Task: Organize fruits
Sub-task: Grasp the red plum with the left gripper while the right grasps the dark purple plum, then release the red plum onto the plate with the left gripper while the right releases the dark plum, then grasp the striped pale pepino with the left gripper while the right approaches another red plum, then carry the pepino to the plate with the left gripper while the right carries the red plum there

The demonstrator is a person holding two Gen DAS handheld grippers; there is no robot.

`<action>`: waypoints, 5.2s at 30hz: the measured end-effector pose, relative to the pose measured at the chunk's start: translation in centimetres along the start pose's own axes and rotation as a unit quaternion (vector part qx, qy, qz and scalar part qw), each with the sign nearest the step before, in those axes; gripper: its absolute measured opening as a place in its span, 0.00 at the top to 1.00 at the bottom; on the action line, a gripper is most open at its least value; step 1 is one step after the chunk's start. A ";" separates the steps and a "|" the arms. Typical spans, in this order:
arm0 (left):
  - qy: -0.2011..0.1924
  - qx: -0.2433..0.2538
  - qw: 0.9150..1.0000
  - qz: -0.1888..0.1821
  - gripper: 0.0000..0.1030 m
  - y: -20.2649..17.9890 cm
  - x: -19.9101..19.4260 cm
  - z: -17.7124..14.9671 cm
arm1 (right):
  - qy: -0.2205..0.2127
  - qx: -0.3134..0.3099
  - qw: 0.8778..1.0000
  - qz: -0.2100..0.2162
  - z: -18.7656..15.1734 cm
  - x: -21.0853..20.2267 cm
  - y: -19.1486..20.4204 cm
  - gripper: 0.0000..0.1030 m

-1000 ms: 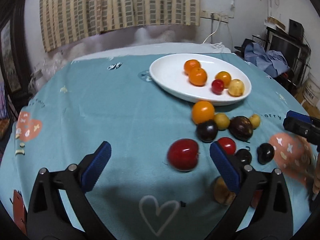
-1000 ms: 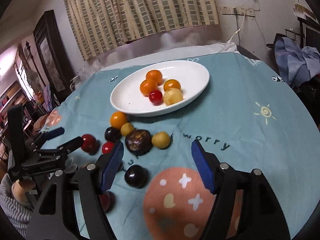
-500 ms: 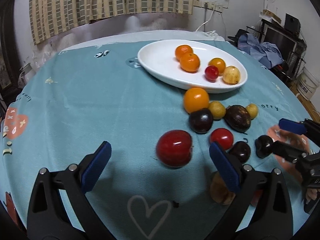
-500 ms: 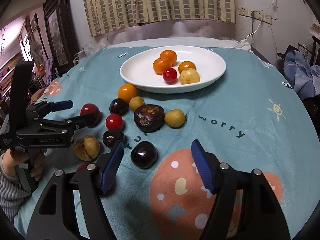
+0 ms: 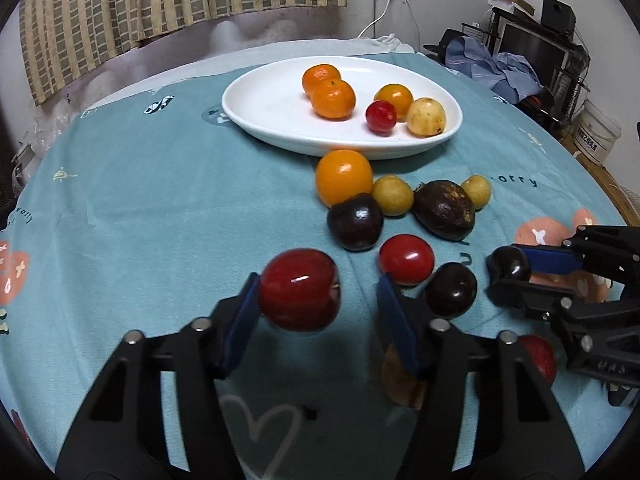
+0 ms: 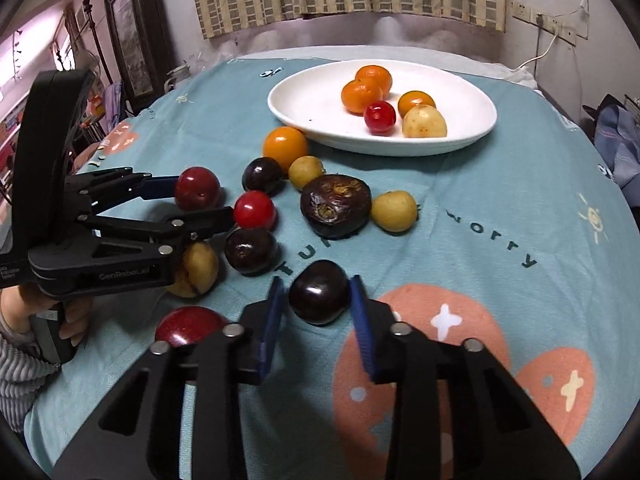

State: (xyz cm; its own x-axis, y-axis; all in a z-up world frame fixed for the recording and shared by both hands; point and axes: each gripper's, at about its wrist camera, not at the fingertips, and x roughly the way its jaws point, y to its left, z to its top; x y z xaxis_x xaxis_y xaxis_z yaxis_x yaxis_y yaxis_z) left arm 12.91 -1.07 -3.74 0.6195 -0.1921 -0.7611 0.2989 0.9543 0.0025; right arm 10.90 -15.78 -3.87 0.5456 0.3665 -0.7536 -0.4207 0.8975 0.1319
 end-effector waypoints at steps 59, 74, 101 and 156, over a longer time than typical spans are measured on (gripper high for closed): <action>-0.098 0.042 0.994 0.033 0.02 -2.2 -7.1 -3.4 | -0.083 0.090 0.990 0.072 -1.2 -5.3 -2.4 0.38; -0.020 0.023 1.000 0.004 0.04 -1.5 -3.5 -3.0 | -0.059 0.094 0.990 0.084 -1.6 -5.0 -1.9 0.37; 0.012 -0.024 0.999 0.029 0.57 0.9 -1.8 -2.2 | 0.018 0.035 0.991 0.125 -1.3 -1.9 2.2 0.37; -0.082 -0.080 0.993 0.040 0.04 2.4 -1.4 3.9 | -0.125 0.213 0.968 0.050 4.1 -4.0 -7.8 0.28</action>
State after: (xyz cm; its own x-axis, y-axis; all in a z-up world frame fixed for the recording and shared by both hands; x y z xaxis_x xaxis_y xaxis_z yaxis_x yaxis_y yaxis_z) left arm 15.55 0.63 -0.15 0.7504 -0.1366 -0.6467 0.1328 0.9896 -0.0550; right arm 14.96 -23.28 0.73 0.6991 0.4563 -0.5505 -0.1728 0.8549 0.4891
